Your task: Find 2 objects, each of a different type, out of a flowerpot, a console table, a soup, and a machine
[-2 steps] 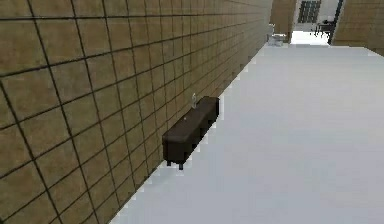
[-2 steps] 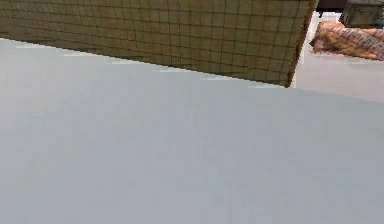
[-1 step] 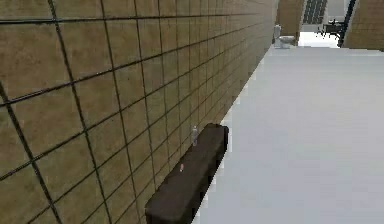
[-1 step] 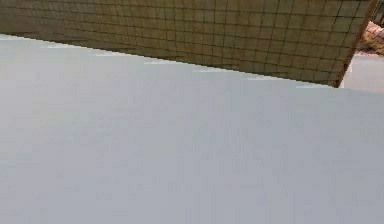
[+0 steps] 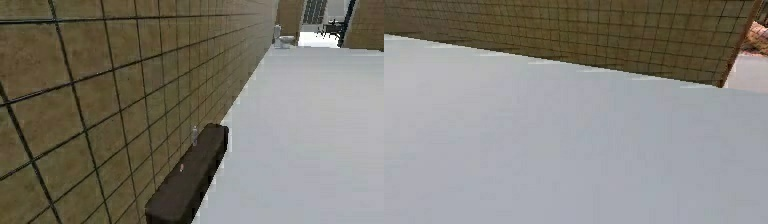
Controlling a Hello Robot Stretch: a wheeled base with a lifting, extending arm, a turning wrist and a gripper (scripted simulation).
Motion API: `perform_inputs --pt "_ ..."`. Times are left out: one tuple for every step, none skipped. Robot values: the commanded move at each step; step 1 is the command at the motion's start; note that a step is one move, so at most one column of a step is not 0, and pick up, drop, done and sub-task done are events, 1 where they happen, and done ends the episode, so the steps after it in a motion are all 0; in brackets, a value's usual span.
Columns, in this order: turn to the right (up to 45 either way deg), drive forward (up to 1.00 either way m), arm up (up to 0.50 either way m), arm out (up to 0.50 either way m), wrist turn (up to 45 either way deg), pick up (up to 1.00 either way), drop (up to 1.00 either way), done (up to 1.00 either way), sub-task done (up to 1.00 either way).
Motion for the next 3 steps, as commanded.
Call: perform_inputs --pt "45.0 0.00 0.00 0.00 0.0 0.00 0.00 0.00 0.00" --pt "45.0 0.00 0.00 0.00 0.0 0.00 0.00 0.00 0.00" --pt "45.0 0.00 0.00 0.00 0.0 0.00 0.00 0.00 0.00"
